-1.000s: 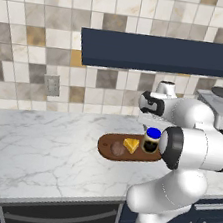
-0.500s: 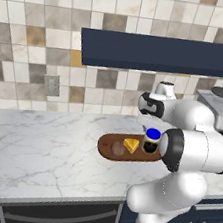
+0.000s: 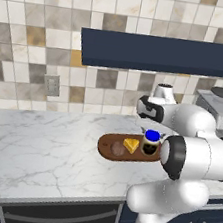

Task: Retrieve the reheated potato from the microwave, then place the potato, cheese, and condiment on the cutting board.

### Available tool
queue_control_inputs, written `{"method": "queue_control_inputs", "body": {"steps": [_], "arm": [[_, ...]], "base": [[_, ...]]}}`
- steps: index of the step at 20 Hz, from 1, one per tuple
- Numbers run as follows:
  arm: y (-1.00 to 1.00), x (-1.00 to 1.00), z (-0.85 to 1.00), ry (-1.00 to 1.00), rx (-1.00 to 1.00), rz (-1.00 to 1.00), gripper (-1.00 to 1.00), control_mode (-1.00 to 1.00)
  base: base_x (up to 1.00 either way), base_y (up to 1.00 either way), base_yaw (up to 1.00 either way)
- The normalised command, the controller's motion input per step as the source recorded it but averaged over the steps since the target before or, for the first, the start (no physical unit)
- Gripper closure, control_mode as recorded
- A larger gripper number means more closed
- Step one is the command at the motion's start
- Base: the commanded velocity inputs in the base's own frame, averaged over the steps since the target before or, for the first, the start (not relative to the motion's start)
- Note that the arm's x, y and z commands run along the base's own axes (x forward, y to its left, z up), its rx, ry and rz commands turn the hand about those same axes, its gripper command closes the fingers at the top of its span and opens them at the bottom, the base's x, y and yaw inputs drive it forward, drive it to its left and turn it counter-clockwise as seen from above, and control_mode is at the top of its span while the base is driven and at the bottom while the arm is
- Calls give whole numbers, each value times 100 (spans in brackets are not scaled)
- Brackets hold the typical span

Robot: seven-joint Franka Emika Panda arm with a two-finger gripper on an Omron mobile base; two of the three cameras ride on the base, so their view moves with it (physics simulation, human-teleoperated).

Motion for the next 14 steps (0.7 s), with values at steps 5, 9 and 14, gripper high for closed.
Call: {"method": "queue_control_inputs", "body": {"steps": [5, 9, 14], "arm": [[20, -38, -41, 0, 0, 0, -100, -100], [37, -29, -37, 0, -1, -6, -100, -100], [20, 0, -36, 3, 0, -10, -100, -100]], "base": [[0, 0, 0], [0, 0, 0], [0, 0, 0]]}}
